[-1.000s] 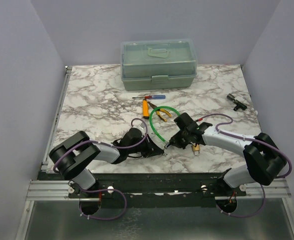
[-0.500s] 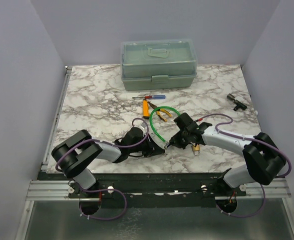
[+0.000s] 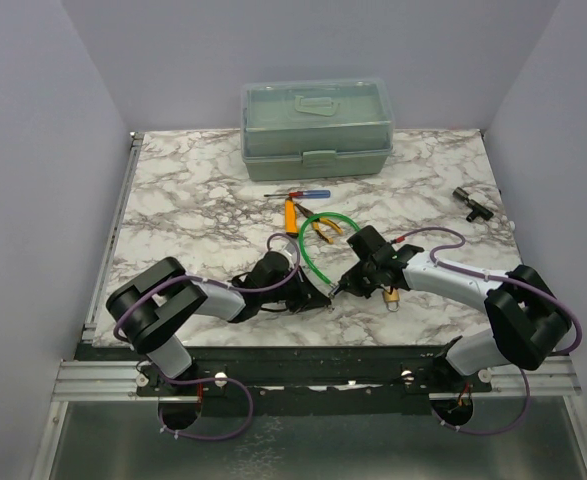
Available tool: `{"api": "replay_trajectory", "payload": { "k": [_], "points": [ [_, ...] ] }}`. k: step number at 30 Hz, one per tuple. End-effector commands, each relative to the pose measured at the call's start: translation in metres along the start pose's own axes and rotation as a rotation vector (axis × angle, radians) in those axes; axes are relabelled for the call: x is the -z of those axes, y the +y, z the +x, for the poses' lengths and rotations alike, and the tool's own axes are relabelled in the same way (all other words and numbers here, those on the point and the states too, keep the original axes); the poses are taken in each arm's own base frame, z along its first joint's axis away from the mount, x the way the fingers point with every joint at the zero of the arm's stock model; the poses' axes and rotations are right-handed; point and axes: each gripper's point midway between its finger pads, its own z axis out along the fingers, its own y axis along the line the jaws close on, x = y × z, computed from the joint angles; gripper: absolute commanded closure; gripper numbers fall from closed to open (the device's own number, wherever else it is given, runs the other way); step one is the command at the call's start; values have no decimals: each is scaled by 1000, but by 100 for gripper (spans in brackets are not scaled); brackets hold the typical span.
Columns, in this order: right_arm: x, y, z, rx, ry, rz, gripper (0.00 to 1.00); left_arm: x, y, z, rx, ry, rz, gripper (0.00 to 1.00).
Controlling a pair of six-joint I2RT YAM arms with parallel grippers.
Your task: Unlock with the key
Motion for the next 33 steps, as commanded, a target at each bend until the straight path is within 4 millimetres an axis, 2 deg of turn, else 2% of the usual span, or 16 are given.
{"api": "replay_trajectory", "payload": {
  "k": [1,25,33],
  "points": [
    [2,2,14,18,58,-11,100,-6,-37,-12,-59,-29,109,100],
    [23,14,35,28,142,-75,100,-6,-71,-27,-133,-75,220,100],
    [21,4,31,10,117,-60,100,2,-69,-25,-115,-66,237,80]
  ]
}}
